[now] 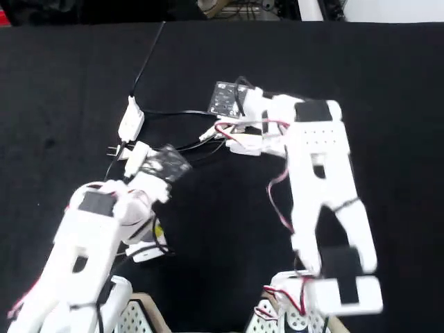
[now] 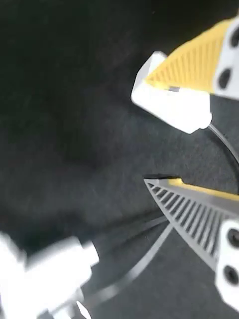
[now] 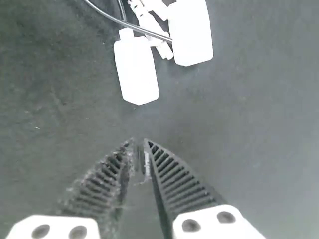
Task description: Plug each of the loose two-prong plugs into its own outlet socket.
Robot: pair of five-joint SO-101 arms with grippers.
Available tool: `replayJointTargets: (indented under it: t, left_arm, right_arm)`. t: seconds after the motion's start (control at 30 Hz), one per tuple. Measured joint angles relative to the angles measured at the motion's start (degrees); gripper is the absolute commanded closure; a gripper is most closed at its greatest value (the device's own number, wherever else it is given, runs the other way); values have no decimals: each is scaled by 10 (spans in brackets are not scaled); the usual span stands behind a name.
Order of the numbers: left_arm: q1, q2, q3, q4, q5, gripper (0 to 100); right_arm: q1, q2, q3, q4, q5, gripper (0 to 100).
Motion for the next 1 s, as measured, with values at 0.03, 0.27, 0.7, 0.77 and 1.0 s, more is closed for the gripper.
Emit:
replayJointTargets:
  t: [0.03, 0.27, 0.7, 0.77, 1.0]
  left_arm:
    - [-10, -40, 17, 0, 8, 722]
    - [-98, -345, 159, 2, 34, 722]
    - [-206, -502, 282, 71, -49, 722]
    - [-209, -499, 287, 71, -57, 722]
    - [-209, -503, 298, 71, -89, 722]
  right_arm:
    - [-1, 19, -17, 4, 21, 982]
    - [-62, 121, -109, 44, 80, 898]
    - [-174, 244, -166, -21, 56, 835]
    - [-176, 268, -166, -52, 49, 835]
    - [-175, 316, -166, -113, 46, 835]
